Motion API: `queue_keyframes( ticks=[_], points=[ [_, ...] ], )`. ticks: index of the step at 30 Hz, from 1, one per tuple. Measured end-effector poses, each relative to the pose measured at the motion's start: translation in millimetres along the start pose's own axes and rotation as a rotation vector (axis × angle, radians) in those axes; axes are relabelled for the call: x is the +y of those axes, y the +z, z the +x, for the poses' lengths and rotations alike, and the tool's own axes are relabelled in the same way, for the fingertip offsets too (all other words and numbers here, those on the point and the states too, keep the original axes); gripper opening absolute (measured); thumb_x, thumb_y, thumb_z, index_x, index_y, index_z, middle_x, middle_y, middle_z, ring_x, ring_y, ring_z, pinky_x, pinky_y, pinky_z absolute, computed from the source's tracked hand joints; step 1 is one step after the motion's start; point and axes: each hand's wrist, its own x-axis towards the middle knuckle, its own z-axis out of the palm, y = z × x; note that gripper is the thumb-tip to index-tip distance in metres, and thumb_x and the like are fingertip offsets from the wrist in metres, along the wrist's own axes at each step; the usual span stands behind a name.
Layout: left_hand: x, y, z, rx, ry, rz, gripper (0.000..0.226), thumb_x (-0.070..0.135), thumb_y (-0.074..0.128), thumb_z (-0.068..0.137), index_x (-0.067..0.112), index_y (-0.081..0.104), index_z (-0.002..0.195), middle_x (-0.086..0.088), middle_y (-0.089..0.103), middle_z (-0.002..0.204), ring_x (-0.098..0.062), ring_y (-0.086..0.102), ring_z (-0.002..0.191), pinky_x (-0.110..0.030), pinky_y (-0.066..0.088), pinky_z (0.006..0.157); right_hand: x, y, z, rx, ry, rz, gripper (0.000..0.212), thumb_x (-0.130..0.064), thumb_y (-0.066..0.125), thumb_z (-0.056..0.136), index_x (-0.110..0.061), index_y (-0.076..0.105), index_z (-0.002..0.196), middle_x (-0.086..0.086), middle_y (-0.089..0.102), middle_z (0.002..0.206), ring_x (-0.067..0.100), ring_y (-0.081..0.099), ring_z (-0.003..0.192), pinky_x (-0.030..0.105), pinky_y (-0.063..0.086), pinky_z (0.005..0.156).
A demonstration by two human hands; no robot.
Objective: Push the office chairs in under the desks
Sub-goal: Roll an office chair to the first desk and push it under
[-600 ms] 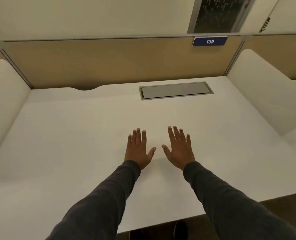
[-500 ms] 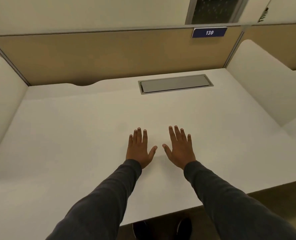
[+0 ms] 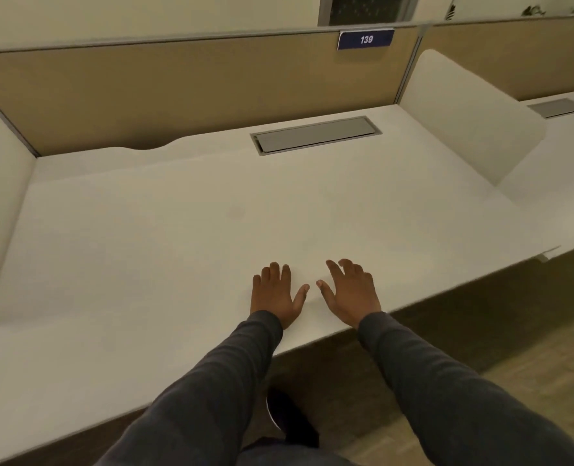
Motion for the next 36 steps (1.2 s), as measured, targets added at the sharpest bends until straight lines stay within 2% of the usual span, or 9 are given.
queue_keyframes(
  ticks=[9,13,20,26,31,36],
  points=[
    [-26,16,-159,-0.035,0.140,0.017,0.068,0.068,0.023,0.090,0.018,0.045,0.132,-0.010,0.045,0.135,-0.028,0.043,0.119,-0.045,0.036,0.099,-54,38,-177,0.063,0.103,0.062,0.057,-0.055,0.040,0.100,-0.019,0.046,0.143,0.010,0.053,0.134,0.026,0.053,0.116,0.040,0.045,0.091],
    [-49,16,-231,-0.066,0.197,0.048,0.072,0.069,0.022,0.089,0.019,0.045,0.135,-0.011,0.044,0.139,-0.030,0.044,0.124,-0.047,0.036,0.103,-87,53,-254,0.061,0.155,0.100,0.053,-0.056,0.042,0.098,-0.022,0.046,0.139,0.007,0.054,0.129,0.022,0.054,0.111,0.038,0.047,0.089],
    [-105,2,-312,-0.046,0.320,0.108,0.073,0.069,0.014,0.086,0.020,0.050,0.126,-0.009,0.049,0.128,-0.027,0.047,0.113,-0.044,0.040,0.094,-156,59,-352,0.131,0.275,0.097,0.046,-0.054,0.045,0.098,-0.022,0.052,0.131,0.006,0.057,0.121,0.023,0.056,0.105,0.038,0.044,0.083],
    [-206,-5,-379,-0.112,0.424,0.120,0.076,0.071,0.013,0.087,0.019,0.049,0.130,-0.009,0.049,0.131,-0.027,0.048,0.115,-0.045,0.040,0.097,-262,84,-418,0.150,0.444,0.158,0.046,-0.050,0.048,0.099,-0.019,0.053,0.131,0.010,0.057,0.124,0.029,0.056,0.109,0.044,0.045,0.089],
    [-300,-8,-466,-0.251,0.403,0.110,0.070,0.067,0.024,0.094,0.018,0.046,0.138,-0.011,0.044,0.141,-0.029,0.043,0.126,-0.045,0.036,0.103,-362,121,-491,0.072,0.543,0.253,0.048,-0.051,0.048,0.099,-0.019,0.052,0.134,0.010,0.056,0.129,0.030,0.054,0.116,0.047,0.047,0.095],
    [-348,-2,-557,-0.281,0.434,0.149,0.064,0.065,0.026,0.096,0.016,0.050,0.130,-0.009,0.048,0.131,-0.029,0.045,0.117,-0.043,0.038,0.096,-426,151,-570,0.023,0.569,0.250,0.047,-0.050,0.047,0.099,-0.018,0.052,0.133,0.011,0.057,0.129,0.031,0.053,0.119,0.047,0.043,0.098]
  ],
)
